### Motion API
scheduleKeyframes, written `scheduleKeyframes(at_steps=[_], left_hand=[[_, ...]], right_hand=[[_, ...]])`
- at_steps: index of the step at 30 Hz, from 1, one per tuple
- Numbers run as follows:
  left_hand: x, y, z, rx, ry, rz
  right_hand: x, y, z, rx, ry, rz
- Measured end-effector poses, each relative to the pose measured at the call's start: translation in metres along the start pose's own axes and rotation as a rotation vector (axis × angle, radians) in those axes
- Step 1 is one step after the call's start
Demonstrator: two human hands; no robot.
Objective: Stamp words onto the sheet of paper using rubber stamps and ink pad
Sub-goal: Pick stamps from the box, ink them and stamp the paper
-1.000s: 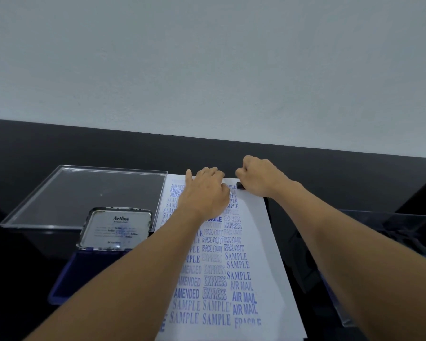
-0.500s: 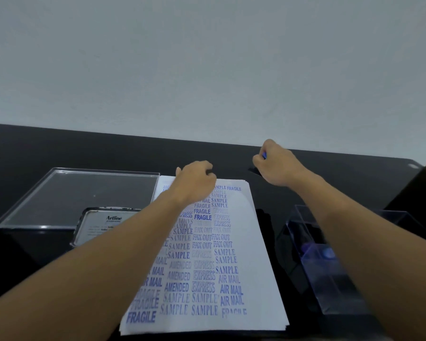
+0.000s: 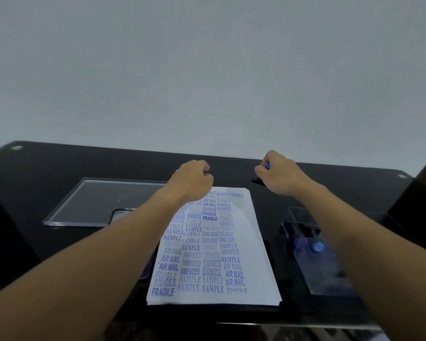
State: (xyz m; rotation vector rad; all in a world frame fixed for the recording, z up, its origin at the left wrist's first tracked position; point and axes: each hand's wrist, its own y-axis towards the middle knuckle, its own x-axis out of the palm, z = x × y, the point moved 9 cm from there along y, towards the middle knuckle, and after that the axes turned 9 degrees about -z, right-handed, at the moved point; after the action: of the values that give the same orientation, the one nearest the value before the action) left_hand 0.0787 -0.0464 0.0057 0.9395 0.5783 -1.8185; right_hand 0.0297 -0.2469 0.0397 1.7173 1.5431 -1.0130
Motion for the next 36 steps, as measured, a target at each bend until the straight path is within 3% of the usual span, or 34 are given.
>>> scheduleKeyframes(at_steps=[16, 36], left_hand=[[-0.045, -0.067, -0.017, -0.029, 0.073, 0.069], [-0.088, -0.144, -0.109, -0.16, 0.093, 0.142]], right_hand=[[0.017, -0.048, -0.061, -0.083, -0.025, -0.02], [0.122, -0.066, -0.169, -0.321, -0.088, -0.171]])
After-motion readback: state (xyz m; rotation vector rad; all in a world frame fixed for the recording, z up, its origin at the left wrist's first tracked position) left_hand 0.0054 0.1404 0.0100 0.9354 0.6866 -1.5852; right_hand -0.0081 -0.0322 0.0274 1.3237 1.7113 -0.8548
